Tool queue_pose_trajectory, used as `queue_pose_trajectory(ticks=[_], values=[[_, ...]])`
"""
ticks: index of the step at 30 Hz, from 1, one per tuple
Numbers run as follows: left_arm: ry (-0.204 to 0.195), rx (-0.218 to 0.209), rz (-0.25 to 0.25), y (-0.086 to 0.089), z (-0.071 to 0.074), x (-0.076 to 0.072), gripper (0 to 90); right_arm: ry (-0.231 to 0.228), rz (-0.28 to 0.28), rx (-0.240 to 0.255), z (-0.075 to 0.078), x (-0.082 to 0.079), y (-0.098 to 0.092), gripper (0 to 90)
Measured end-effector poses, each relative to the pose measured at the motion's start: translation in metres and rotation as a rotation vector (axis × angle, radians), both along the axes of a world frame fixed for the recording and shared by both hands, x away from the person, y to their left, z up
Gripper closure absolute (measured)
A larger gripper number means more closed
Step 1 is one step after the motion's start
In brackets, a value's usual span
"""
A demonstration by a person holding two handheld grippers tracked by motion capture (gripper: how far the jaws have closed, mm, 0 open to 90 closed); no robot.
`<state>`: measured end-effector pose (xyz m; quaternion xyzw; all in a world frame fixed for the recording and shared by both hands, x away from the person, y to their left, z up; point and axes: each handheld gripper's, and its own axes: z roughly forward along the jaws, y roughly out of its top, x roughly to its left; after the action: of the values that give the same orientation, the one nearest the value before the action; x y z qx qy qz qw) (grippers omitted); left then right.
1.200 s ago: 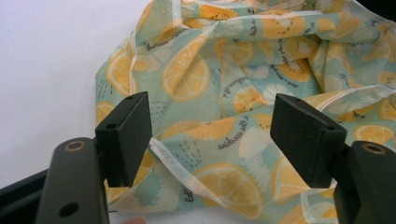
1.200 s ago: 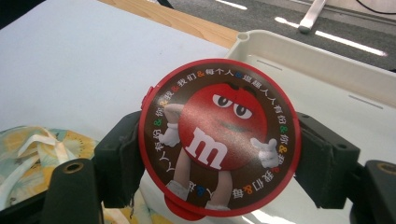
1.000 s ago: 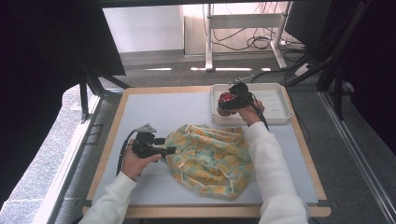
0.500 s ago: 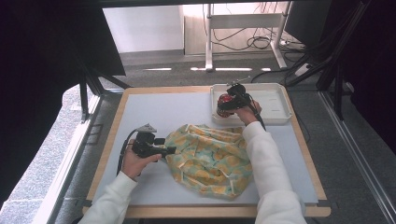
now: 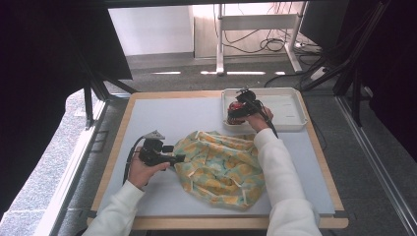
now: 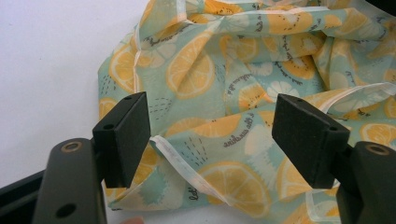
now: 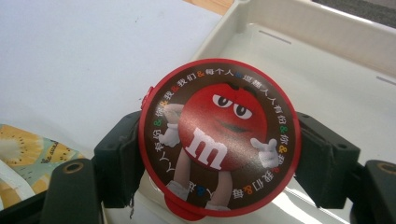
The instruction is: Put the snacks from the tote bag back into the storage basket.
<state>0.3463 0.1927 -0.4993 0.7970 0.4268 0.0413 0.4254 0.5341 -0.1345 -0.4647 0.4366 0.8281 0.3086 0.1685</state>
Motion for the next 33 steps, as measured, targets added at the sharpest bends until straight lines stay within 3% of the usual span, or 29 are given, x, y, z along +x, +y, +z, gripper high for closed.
queue_pose_trajectory(ticks=[13, 17, 23, 33], values=[[0.004, 0.001, -0.001, 0.001, -0.001, 0.001, 27.7, 0.024, 0.026, -0.025, -0.009, 0.002, 0.002, 24.7], [0.006, 0.000, -0.005, 0.001, -0.001, 0.001, 27.7, 0.016, 0.006, -0.034, -0.011, 0.002, 0.003, 13.0], [0.009, -0.002, -0.003, 0.002, -0.001, 0.002, 27.7, -0.010, 0.006, 0.033, -0.004, -0.003, -0.002, 8.3], [0.004, -0.002, 0.002, 0.004, -0.001, 0.003, 27.8, -0.071, 0.033, 0.088, 0.015, -0.021, -0.009, 8.0]])
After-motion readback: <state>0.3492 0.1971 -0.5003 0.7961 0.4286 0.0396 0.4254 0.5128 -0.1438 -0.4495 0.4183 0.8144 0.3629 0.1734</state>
